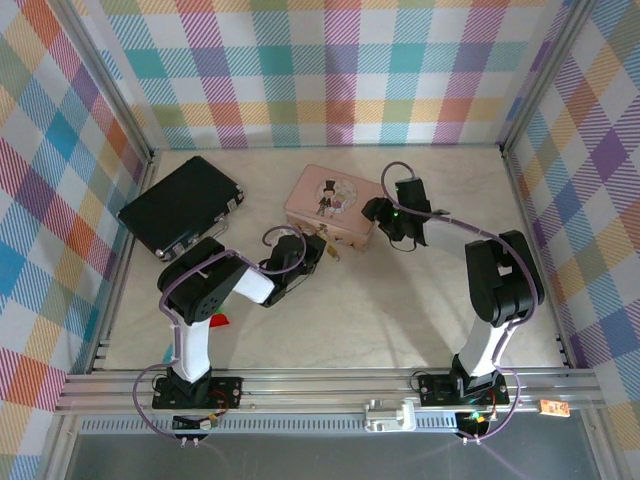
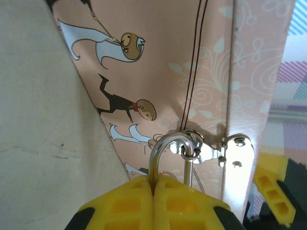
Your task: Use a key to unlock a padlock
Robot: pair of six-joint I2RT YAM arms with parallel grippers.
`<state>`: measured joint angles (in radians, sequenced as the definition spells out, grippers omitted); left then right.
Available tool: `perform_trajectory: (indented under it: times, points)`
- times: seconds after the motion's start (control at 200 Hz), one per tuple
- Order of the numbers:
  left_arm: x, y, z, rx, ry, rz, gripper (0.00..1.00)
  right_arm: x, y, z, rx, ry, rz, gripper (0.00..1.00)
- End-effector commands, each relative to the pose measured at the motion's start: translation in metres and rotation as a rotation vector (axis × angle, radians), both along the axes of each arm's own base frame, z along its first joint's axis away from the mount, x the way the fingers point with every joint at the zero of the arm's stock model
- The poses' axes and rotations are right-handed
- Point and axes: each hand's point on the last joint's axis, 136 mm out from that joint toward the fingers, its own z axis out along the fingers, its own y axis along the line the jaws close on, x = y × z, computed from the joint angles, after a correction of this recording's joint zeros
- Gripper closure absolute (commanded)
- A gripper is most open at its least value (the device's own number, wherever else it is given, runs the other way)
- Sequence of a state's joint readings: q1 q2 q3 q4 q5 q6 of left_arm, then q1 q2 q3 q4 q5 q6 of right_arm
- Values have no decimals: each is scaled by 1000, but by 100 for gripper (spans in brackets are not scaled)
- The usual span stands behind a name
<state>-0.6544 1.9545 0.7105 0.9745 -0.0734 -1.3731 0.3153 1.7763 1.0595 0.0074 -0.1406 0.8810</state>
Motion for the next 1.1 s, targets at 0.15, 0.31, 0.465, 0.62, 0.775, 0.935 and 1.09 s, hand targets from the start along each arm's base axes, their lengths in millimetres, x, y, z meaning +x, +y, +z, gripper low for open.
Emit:
perform_trajectory:
  times: [0.15,0.31,0.465,0.62,0.775,0.935,1.09]
  points:
    - [14,36,12,9,20,277,100,-13,-24,-17,-56,83,-137,36]
    - [17,48,3,-5,56,348,100,-13,-23,-21,-52,97,-147,36]
    - [22,53,4,-10,48,374,100,-13,-22,-19,-51,94,-150,36]
    - [25,54,17,40,23,330,100,-7,-20,-8,-61,60,-120,36]
    - [19,66,15,83,42,329,100,-4,-20,3,-71,21,-115,36]
    - [16,62,24,139,35,228,100,2,-14,27,-85,-44,-41,33]
    - [-1,66,40,318,57,84,100,2,-14,64,-168,-154,66,23]
